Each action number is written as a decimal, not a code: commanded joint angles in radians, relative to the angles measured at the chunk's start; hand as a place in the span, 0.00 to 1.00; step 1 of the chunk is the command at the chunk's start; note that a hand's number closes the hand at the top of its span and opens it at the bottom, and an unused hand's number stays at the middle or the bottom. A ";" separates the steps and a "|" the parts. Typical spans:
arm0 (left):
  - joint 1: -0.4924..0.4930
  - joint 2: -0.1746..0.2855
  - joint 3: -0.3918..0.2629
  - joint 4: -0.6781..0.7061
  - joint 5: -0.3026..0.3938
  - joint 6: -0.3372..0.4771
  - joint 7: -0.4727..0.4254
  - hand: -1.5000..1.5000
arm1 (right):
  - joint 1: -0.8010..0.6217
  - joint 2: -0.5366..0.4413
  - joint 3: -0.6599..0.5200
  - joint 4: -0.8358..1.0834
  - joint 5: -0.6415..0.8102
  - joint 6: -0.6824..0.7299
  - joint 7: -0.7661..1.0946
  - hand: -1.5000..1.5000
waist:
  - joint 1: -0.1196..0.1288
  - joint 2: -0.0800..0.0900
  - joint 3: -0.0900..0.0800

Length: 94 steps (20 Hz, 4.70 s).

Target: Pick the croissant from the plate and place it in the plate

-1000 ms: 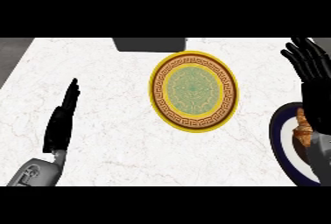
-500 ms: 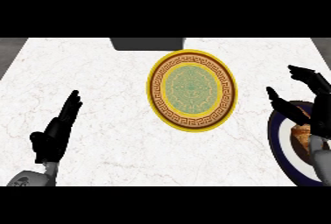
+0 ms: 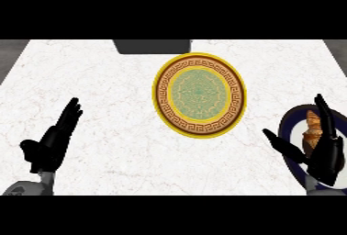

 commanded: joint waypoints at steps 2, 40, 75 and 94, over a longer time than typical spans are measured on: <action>0.018 -0.031 0.012 0.014 -0.020 0.010 -0.023 0.50 | 0.186 -0.074 -0.010 -0.190 0.114 -0.036 0.150 0.00 | -0.013 -0.004 -0.002; -0.017 -0.113 0.145 -0.002 -0.158 -0.120 0.036 0.50 | 0.023 -0.083 -0.078 -0.099 0.640 0.690 0.980 0.00 | 0.005 0.000 0.000; 0.029 -0.156 0.218 -0.062 -0.194 -0.172 0.086 0.50 | 0.569 0.178 0.202 -0.803 0.986 0.651 1.048 1.00 | -0.007 -0.004 -0.001; -0.002 -0.181 0.232 0.005 -0.233 -0.187 0.031 0.50 | 0.049 0.315 0.541 -0.950 1.432 0.942 1.318 1.00 | 0.010 0.001 -0.001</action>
